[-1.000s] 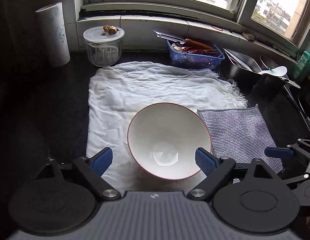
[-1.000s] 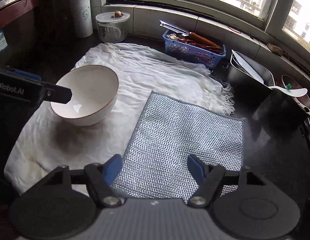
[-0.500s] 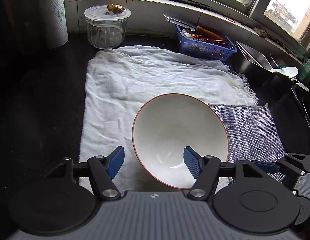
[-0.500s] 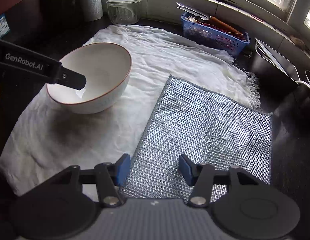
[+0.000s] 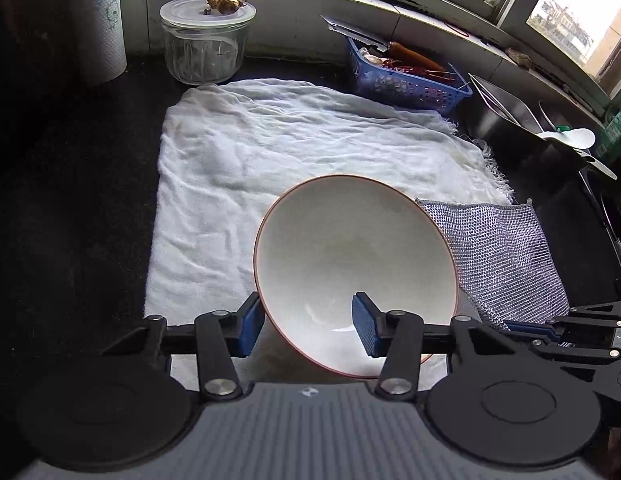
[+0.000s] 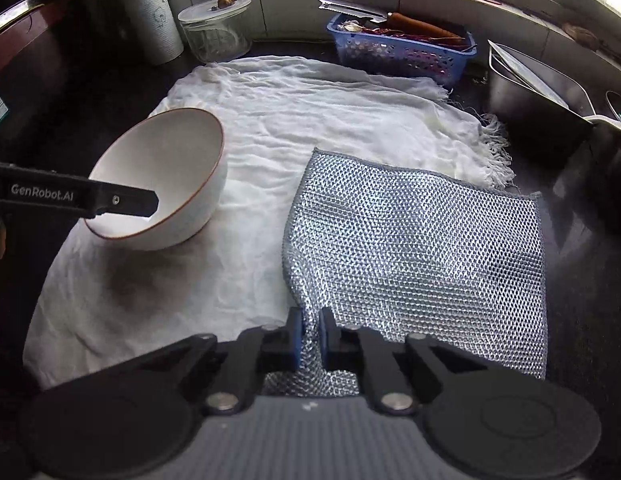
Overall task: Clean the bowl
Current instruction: 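Grasp the bowl rim with the left gripper while the right gripper grasps the grey mesh pad, then lift and tilt the bowl with the left gripper while the right gripper brings the pad to it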
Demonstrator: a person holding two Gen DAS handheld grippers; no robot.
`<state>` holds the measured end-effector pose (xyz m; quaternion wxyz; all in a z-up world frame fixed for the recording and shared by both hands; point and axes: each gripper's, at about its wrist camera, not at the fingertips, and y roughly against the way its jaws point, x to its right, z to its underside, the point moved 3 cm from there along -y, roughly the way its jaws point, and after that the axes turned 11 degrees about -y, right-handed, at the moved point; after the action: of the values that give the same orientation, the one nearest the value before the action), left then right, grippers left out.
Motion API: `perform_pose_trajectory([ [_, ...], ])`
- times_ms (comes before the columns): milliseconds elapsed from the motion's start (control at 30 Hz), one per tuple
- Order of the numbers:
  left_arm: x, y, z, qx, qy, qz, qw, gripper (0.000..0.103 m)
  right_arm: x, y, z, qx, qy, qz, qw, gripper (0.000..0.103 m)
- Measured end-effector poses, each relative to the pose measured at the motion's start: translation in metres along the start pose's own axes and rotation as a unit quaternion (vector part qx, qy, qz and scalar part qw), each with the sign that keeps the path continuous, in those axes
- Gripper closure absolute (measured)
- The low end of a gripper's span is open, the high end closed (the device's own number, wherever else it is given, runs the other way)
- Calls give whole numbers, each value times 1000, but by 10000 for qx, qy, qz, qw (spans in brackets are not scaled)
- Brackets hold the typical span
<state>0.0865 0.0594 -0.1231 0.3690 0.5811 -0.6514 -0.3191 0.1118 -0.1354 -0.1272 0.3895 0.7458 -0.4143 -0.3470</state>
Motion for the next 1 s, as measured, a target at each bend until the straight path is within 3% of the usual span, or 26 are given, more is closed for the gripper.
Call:
perform_pose_trajectory([
  [100, 0, 0, -1, -4, -7, 8, 10000, 55, 6, -3, -1, 21, -102, 171, 9998, 86],
  [200, -1, -1, -1, -8, -13, -17, 10000, 59, 3, -6, -1, 99, 52, 370, 9993, 59],
  [233, -2, 0, 0, -10, -6, -45, 10000, 63, 2, -7, -1, 122, 106, 431, 9989, 58],
  [300, -4, 0, 0, -18, 22, -76, 10000, 69, 1, -9, 0, 149, 173, 428, 9988, 58],
  [367, -7, 1, 1, -22, 82, -100, 9999, 75, 2, -10, 0, 171, 201, 369, 9990, 71],
  [400, -9, 1, 1, -27, 99, -105, 9999, 79, 3, -9, 0, 178, 193, 336, 9991, 84],
  [533, -14, 1, 1, -24, 136, -120, 9998, 88, 6, -8, -1, 170, 175, 277, 9993, 96],
  [700, -6, 9, 0, 127, -36, -219, 9997, 94, 11, 1, -3, 273, 66, 176, 9995, 98],
  [867, 14, 19, -6, 327, -508, -343, 9976, 96, 17, 23, -12, 558, -153, 43, 9983, 98],
  [1000, 20, 20, -10, 315, -506, -407, 9974, 96, 22, 41, -19, 760, -416, -231, 9960, 98],
])
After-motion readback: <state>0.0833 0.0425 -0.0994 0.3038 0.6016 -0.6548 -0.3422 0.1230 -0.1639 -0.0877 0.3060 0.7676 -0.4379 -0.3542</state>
